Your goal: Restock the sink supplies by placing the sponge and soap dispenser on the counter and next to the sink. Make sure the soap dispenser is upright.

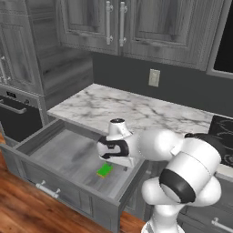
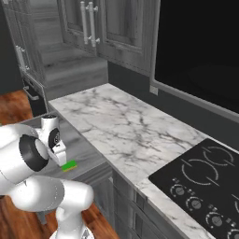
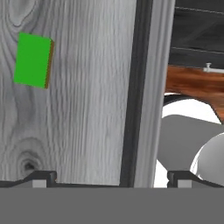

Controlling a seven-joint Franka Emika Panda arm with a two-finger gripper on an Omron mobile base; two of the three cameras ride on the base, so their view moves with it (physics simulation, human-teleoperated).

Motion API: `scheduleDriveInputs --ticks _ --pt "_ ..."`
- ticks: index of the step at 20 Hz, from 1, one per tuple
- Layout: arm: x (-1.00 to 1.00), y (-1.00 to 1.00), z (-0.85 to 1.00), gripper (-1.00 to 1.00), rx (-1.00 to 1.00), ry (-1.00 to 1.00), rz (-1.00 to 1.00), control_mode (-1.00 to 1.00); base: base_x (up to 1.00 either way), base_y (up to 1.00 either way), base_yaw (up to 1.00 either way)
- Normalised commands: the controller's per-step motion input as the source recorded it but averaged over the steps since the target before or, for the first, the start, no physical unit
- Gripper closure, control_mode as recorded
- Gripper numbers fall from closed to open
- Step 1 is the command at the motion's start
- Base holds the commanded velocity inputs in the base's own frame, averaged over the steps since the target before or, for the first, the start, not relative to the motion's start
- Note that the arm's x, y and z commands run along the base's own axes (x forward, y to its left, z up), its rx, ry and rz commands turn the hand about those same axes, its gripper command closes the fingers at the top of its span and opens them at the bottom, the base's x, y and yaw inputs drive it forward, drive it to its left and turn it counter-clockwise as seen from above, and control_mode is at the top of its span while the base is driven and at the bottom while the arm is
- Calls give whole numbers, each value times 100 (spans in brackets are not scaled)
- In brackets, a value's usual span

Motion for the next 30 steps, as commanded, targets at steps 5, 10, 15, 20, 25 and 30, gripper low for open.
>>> scheduleDriveInputs --ticks 5,10,15,20,25,30 --pt "2 0 -25 -100 0 0 0 -100 0 0 0" --pt "3 3 -5 -100 0 -5 -1 -100 0 0 0" --pt "9 2 -7 -100 0 -6 -1 -100 0 0 0" --pt "8 0 -16 -100 0 -2 -1 -100 0 0 0" --pt "7 0 -14 -100 0 -3 -1 -100 0 0 0" --pt "10 7 -6 -100 0 -3 -2 -100 0 0 0"
